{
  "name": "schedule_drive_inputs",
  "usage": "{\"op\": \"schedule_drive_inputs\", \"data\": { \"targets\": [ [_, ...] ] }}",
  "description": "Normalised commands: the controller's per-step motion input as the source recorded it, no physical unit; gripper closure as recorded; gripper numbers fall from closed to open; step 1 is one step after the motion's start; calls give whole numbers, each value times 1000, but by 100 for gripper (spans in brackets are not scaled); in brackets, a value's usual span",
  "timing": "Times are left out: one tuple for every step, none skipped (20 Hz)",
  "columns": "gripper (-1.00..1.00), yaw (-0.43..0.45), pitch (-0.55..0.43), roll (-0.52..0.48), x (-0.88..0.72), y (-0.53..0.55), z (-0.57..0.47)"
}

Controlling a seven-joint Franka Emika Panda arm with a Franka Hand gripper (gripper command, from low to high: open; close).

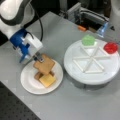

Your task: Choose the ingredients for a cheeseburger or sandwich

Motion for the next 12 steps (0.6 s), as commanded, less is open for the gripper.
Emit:
{"op": "schedule_drive_inputs", "data": {
  "targets": [
    [100, -45, -85, 223, 133, -111, -173],
    [100, -47, -111, 217, 130, -114, -222],
    [100, -46, -120, 213, 128, -115, -246],
    [100, -47, -136, 211, 131, -113, -253],
    [100, -46, -150, 212, 133, -115, -278],
    [100, -45, -159, 215, 131, -121, -273],
    [100, -44, -160, 211, 123, -128, -266],
    [100, -46, -163, 211, 116, -134, -257],
    [100, -47, -171, 209, 113, -139, -250],
    [100, -45, -179, 199, 116, -145, -252],
    [100, -38, -186, 187, 122, -157, -252],
    [100, -31, -191, 177, 130, -168, -245]
  ]
}}
